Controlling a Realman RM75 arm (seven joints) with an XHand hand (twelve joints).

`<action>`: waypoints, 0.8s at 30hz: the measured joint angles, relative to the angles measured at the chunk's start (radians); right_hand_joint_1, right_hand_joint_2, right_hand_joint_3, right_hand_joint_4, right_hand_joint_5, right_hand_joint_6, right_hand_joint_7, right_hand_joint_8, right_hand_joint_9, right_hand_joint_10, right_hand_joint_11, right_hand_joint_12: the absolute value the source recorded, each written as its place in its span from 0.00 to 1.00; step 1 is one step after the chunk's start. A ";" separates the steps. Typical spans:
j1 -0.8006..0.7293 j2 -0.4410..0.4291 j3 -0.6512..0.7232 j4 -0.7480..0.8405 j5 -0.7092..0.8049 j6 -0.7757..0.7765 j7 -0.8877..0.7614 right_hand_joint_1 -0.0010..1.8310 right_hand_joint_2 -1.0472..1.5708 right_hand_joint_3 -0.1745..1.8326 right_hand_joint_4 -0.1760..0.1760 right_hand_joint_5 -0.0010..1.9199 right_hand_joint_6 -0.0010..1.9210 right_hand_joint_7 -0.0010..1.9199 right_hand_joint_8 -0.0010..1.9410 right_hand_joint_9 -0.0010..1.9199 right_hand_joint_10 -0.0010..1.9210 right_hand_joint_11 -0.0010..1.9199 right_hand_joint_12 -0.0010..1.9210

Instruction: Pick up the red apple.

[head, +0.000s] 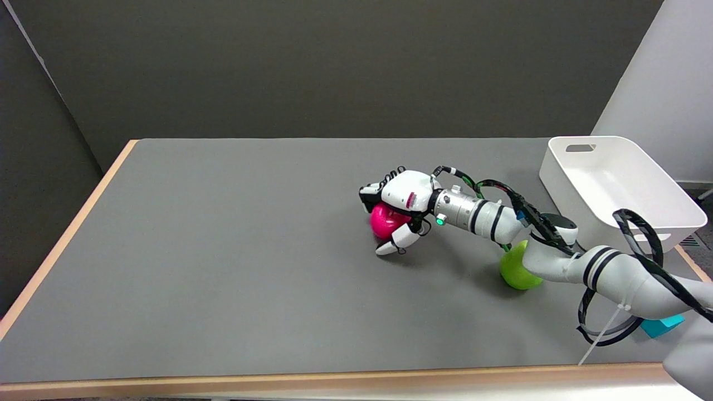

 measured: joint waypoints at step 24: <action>-0.117 0.013 0.423 0.142 -0.015 0.030 -0.101 0.71 0.80 0.33 0.29 0.31 0.84 0.35 0.77 0.40 0.87 0.36 0.83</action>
